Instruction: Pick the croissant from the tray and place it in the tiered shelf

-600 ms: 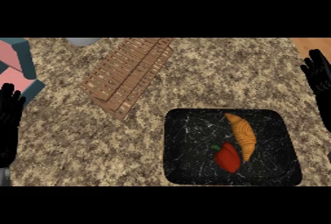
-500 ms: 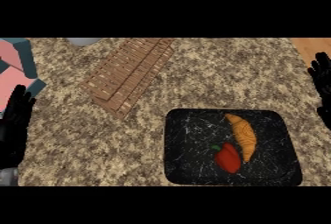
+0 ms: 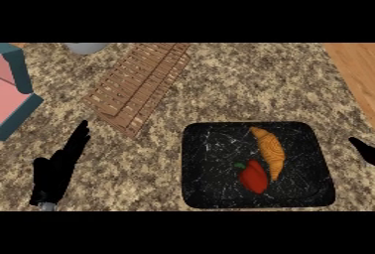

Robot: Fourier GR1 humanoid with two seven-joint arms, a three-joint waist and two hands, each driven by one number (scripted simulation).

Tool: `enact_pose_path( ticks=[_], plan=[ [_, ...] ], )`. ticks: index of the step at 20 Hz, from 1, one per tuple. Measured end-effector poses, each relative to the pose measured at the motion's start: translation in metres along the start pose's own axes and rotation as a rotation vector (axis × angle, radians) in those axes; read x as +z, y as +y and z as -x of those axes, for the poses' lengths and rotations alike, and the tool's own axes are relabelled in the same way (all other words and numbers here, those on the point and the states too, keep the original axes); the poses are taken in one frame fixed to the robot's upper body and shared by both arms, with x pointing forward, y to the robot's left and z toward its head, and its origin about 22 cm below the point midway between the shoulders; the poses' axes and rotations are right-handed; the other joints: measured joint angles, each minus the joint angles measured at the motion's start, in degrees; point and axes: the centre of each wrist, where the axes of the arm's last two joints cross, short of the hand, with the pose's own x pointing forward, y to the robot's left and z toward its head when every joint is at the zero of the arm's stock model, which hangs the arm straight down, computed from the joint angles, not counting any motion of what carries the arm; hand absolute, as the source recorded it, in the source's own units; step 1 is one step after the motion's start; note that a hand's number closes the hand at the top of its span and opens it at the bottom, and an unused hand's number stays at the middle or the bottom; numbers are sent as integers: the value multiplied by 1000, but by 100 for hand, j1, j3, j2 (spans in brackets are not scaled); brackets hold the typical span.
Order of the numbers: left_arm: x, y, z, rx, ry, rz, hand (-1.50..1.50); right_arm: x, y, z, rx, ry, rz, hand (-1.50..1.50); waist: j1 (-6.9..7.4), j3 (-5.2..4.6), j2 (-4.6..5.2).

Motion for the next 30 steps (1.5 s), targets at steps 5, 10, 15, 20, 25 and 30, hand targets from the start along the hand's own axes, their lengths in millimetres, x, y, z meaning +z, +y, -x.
enact_pose_path(
  ticks=[5,10,15,20,25,30],
  plan=[
    [-8,-18,6,-6,16,76,0,35,18,3,-81,-61,-94,-150,184,13,-15],
    [-18,-24,7,-16,20,106,0,56,20,-35,-41,-117,-243,-150,275,7,-20],
    [-19,-28,10,-23,20,124,0,68,22,-62,156,-28,-397,-150,378,-8,-13],
    [-22,-34,5,-29,9,146,0,62,16,-76,548,36,-376,-150,506,-30,14],
    [-28,-43,1,-27,1,169,0,64,37,-102,800,99,-311,-150,628,-22,33],
    [-34,-32,2,-27,2,165,0,70,89,-127,831,71,-348,-150,627,-5,29]
  ],
)
